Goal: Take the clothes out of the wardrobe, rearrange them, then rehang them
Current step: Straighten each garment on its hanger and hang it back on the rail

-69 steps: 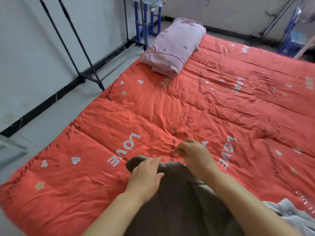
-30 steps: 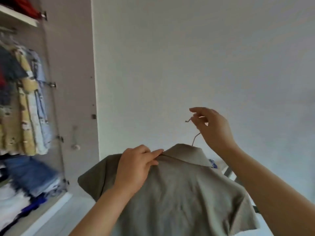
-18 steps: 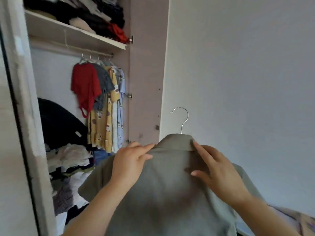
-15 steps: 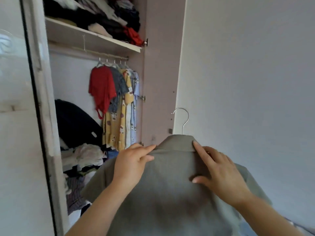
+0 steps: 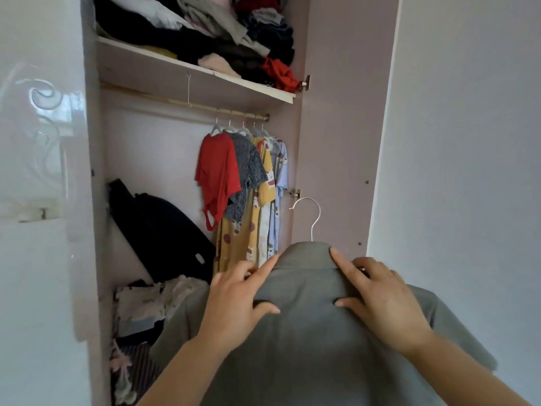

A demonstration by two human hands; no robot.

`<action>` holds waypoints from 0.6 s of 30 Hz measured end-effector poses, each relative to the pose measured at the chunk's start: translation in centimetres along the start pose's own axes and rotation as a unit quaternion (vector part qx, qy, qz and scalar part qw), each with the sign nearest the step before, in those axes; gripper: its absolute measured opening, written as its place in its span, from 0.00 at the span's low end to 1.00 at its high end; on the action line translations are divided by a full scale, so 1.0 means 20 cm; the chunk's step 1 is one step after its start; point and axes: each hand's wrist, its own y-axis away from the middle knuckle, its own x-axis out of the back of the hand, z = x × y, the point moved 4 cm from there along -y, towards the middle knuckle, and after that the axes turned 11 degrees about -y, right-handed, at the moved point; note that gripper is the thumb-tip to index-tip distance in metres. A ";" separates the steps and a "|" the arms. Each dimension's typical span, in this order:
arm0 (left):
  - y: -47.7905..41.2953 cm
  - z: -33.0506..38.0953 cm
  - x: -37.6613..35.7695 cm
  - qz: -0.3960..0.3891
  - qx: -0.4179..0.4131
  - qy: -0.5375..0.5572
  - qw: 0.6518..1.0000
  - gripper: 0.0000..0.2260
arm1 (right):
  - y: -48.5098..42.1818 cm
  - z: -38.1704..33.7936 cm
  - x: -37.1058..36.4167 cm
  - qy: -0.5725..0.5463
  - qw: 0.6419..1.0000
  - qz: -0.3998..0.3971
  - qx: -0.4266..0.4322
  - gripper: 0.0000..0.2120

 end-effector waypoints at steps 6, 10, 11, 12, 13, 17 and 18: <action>-0.33 -0.32 -0.36 0.064 0.016 -0.034 0.997 0.37 | -0.46 0.12 -0.32 0.001 1.000 0.005 0.030 0.40; -0.55 -0.55 -0.54 0.078 0.044 -0.055 0.994 0.34 | -0.80 0.20 -0.56 -0.022 0.999 -0.004 0.045 0.40; -0.61 -0.61 -0.59 0.087 0.047 -0.067 0.993 0.34 | -0.89 0.22 -0.62 -0.034 0.998 -0.008 0.050 0.41; -0.67 -0.68 -0.64 0.098 0.050 -0.082 0.991 0.34 | -0.97 0.24 -0.69 -0.047 0.997 -0.017 0.052 0.42; -0.73 -0.75 -0.69 0.102 0.054 -0.097 0.989 0.33 | -1.06 0.26 -0.76 -0.059 0.996 -0.029 0.055 0.42; -0.98 -1.00 -0.82 0.119 0.077 -0.155 0.978 0.30 | -1.43 0.32 -1.00 -0.103 0.988 -0.024 0.110 0.43; -1.04 -1.05 -0.85 0.117 0.076 -0.175 0.975 0.30 | -1.51 0.34 -1.06 -0.115 0.986 -0.031 0.119 0.42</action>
